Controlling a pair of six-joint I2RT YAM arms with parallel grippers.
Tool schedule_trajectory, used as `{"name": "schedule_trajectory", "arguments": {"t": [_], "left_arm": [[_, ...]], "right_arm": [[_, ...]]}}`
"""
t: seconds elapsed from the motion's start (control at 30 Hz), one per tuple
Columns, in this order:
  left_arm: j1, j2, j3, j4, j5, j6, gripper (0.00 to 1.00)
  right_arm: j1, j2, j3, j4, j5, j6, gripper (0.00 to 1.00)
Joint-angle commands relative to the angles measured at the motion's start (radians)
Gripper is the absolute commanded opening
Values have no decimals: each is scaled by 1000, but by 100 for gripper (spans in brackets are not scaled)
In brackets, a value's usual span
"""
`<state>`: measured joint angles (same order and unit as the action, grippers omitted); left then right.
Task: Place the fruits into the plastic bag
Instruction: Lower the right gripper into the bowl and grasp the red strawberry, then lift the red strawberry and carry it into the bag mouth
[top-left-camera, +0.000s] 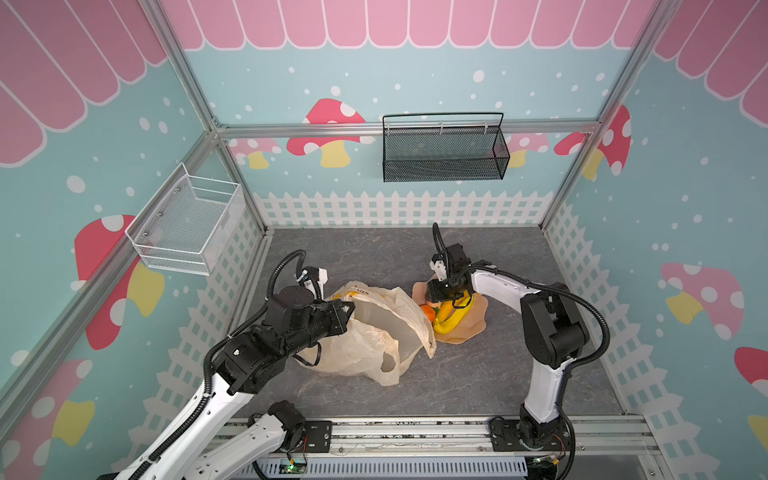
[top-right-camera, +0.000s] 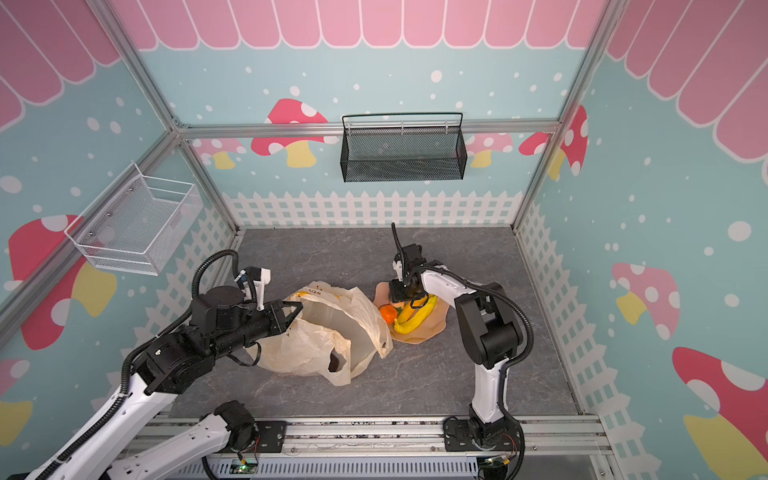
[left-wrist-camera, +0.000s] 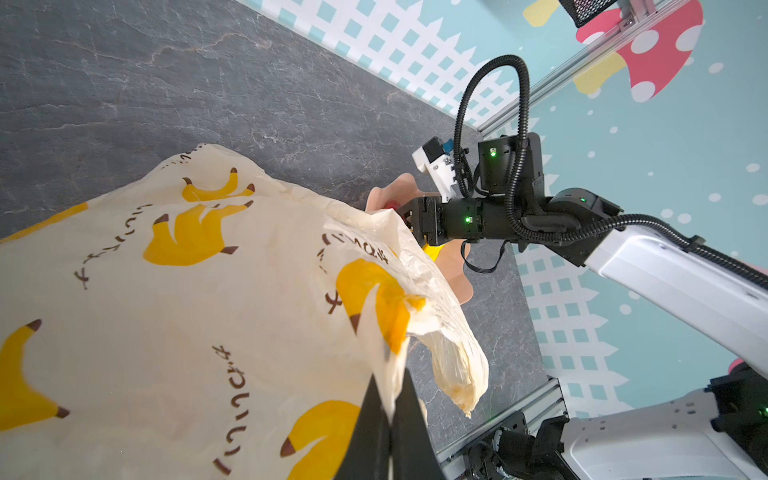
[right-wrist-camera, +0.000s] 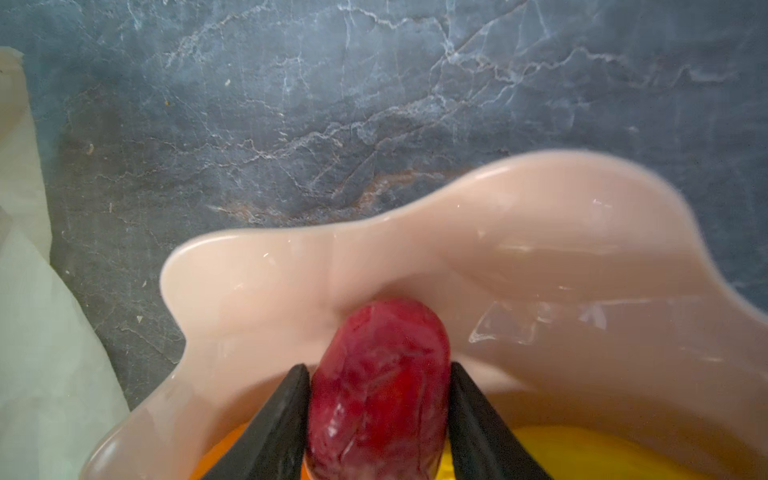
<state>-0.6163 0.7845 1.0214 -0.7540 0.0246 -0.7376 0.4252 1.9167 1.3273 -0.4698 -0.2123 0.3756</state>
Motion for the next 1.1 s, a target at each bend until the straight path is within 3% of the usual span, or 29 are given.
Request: {"name": "schedule_trajectory", "arguments": {"t": [0.0,0.4,1.07], "left_arm": [[5,-12,0,8,-18,-19,2],[5,0,2,13,-8,-13,2],[4,38,-1,47,18,-1,2]], "right_arm": [[-3,15,-14,14,-11,3,49],[-3,-73,36,-8,-5,11,32],[-4,-340,224,-53,-8,-41,32]]}}
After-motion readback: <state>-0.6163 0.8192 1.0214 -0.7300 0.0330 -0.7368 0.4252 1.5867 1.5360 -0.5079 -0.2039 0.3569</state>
